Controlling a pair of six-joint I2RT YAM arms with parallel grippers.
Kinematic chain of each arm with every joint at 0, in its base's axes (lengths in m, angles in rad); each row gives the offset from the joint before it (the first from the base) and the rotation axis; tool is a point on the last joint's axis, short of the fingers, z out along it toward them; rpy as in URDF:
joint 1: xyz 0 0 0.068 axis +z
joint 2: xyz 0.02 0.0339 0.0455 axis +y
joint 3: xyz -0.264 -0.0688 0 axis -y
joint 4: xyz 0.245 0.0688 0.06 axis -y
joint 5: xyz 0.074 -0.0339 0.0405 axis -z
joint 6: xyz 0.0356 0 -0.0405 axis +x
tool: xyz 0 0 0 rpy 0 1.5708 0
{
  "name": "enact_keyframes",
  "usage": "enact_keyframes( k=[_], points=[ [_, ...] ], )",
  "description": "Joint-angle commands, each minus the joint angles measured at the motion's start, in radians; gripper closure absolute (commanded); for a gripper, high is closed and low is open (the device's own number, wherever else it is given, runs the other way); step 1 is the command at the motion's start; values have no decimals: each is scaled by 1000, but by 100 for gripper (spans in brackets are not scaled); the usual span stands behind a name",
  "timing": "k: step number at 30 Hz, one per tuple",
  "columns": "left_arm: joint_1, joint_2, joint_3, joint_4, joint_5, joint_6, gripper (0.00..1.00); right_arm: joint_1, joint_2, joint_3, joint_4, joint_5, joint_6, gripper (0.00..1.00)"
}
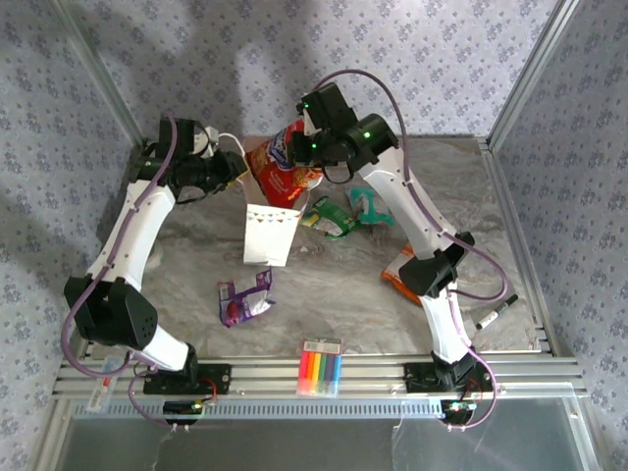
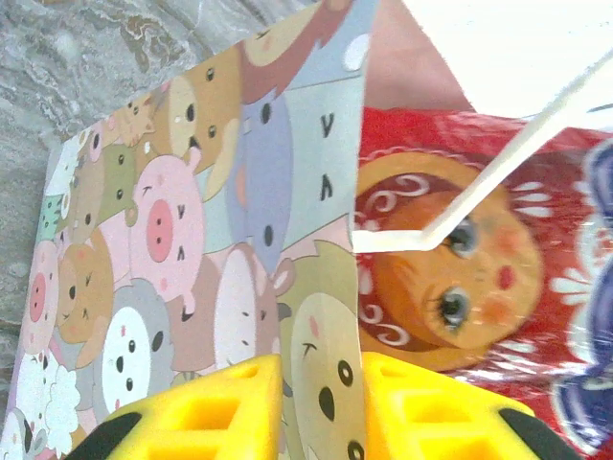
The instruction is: Place the snacks into the paper bag
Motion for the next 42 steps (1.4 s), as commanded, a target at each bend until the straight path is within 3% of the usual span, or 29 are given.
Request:
enact_keyframes(
  k=[1, 8, 15, 19, 29, 42],
  points=[
    [-5, -6, 39, -49, 19, 35, 73, 14, -17, 66, 65, 20, -43, 100],
    [-10, 9, 29, -86, 26, 59, 73, 27, -10, 82, 83, 15, -48, 100],
    [-32, 24, 27, -123, 32, 101, 84, 45, -18, 113, 66, 74, -90, 100],
    [-39, 19, -2, -74, 94, 102, 87, 53, -22, 114, 57, 87, -102, 100],
    [-41, -14, -54, -37, 81, 92, 87, 100, -29, 114, 44, 164, -148, 100],
    [-25, -96, -118, -58, 39, 114, 88, 125, -11, 112, 36, 165, -174, 100]
  ],
)
